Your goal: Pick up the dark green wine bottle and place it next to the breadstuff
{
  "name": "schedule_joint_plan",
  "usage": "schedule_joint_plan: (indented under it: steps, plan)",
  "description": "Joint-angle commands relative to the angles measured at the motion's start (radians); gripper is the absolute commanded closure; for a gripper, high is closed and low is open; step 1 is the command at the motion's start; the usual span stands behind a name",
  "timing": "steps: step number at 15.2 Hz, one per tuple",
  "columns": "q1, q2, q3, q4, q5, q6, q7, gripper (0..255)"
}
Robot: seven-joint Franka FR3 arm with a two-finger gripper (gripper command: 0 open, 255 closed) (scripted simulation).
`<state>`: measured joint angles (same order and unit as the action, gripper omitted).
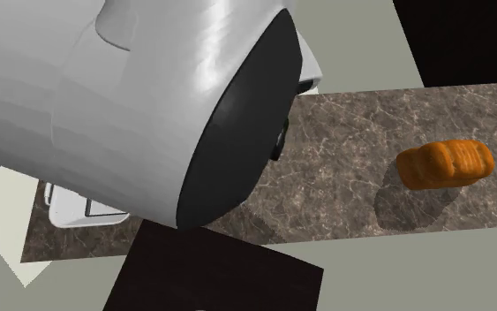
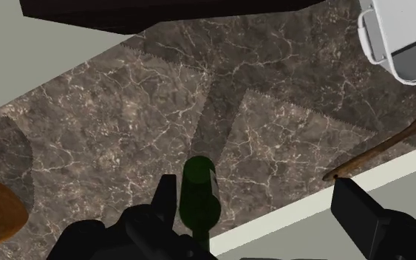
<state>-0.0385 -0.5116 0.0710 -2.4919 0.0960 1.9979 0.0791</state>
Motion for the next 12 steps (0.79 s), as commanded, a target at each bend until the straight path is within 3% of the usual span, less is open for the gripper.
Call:
schedule_joint_plan:
  steps: [1, 12]
  plan:
    - [-0.007, 0.086, 0.009, 0.018, -0.009, 0.078, 0.011, 0]
    - [-0.043, 0.509, 0.033, 0.172, -0.11, 0.383, 0.112, 0]
